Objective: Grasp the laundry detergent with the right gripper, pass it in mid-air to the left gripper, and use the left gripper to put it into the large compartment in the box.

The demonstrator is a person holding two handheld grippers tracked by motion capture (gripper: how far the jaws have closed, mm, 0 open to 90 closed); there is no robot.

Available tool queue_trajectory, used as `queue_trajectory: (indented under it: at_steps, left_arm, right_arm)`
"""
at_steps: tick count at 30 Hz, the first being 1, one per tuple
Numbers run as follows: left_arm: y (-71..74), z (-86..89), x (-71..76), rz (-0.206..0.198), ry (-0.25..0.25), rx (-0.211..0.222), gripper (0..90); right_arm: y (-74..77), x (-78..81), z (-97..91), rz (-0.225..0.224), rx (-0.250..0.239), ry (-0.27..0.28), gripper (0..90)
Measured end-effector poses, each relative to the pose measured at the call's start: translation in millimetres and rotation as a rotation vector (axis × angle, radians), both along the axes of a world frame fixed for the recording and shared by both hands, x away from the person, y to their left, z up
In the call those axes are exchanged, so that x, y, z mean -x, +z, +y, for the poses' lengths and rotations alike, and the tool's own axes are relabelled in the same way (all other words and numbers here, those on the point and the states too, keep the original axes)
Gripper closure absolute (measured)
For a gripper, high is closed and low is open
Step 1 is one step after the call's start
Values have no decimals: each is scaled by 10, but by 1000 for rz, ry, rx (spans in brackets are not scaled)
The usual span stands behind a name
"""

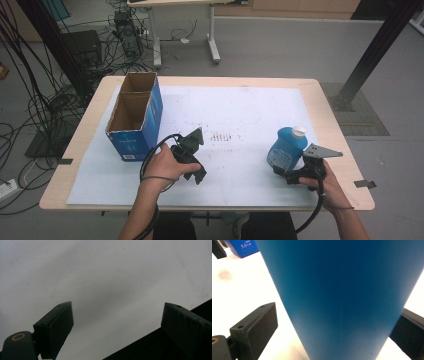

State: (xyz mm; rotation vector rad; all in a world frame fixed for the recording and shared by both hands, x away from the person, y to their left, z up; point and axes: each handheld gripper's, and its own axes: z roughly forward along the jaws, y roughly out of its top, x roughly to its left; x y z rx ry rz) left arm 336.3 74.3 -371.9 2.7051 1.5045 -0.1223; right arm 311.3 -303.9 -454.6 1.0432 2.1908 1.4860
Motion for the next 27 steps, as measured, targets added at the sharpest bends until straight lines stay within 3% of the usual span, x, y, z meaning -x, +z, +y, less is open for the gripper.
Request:
queue_trajectory:
  at_steps: [13,27]
  left_arm:
    - [-7,-6,1,2,1,-2,112]
    - [-13,-12,-1,2,1,-2,112]
  right_arm:
    - [-2,0,-2,-23,-13,-15,37]
    - [-13,16,37,-47,-27,-16,145]
